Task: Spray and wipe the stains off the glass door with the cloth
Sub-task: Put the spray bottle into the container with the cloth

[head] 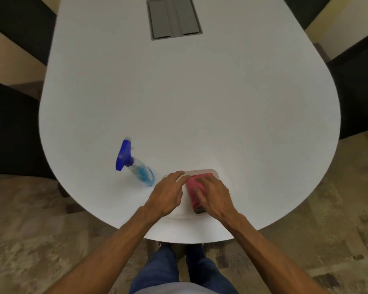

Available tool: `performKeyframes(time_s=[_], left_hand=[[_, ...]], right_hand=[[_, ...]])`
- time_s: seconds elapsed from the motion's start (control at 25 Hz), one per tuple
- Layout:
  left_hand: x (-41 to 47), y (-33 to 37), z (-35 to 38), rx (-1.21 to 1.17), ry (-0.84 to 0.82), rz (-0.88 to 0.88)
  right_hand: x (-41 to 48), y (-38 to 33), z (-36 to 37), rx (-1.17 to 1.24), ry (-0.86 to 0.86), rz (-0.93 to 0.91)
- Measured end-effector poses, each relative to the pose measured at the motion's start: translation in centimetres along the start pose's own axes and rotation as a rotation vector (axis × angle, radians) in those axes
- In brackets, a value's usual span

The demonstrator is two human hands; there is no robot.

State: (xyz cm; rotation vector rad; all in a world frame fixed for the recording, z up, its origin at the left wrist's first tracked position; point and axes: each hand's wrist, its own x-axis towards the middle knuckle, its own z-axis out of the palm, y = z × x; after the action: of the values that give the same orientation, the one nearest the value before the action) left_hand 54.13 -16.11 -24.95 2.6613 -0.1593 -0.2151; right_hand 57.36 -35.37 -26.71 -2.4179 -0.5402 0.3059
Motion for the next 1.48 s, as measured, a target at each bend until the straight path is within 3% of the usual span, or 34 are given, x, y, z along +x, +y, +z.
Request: performKeyframes(time_s=[0.32, 0.44, 0.56, 0.88, 1.24, 1.48], left_hand=[[-7.7, -5.3, -3.8, -0.029, 0.492, -0.345], [-8.9, -7.9, -5.5, -0.037, 0.588, -0.467], [-9.5, -10.4, -6.6, -0.033, 0.582, -0.487], [-9.0, -14.4, -7.8, -0.047, 0.529, -0.354], [-6.9, -13.4, -8.6, -0.111, 0.461, -0.238], [-5.6, -11.0, -7.3, -0.139, 0.383, -0.160]], right_hand=[[7.3, -10.1, 1.5, 0.138, -0.183, 0.016], [9.8, -13.6, 3.7, 0.155, -0.299, 0.025], [11.2, -16.4, 6.1, 0.239, -0.313, 0.074], [11.5, -18.2, 8.7, 0.252, -0.079, 0.219], [7.9, -19.5, 0.8, 0.328, 0.163, 0.179], [2.6, -17.3, -2.2, 0.356, 0.263, 0.265]])
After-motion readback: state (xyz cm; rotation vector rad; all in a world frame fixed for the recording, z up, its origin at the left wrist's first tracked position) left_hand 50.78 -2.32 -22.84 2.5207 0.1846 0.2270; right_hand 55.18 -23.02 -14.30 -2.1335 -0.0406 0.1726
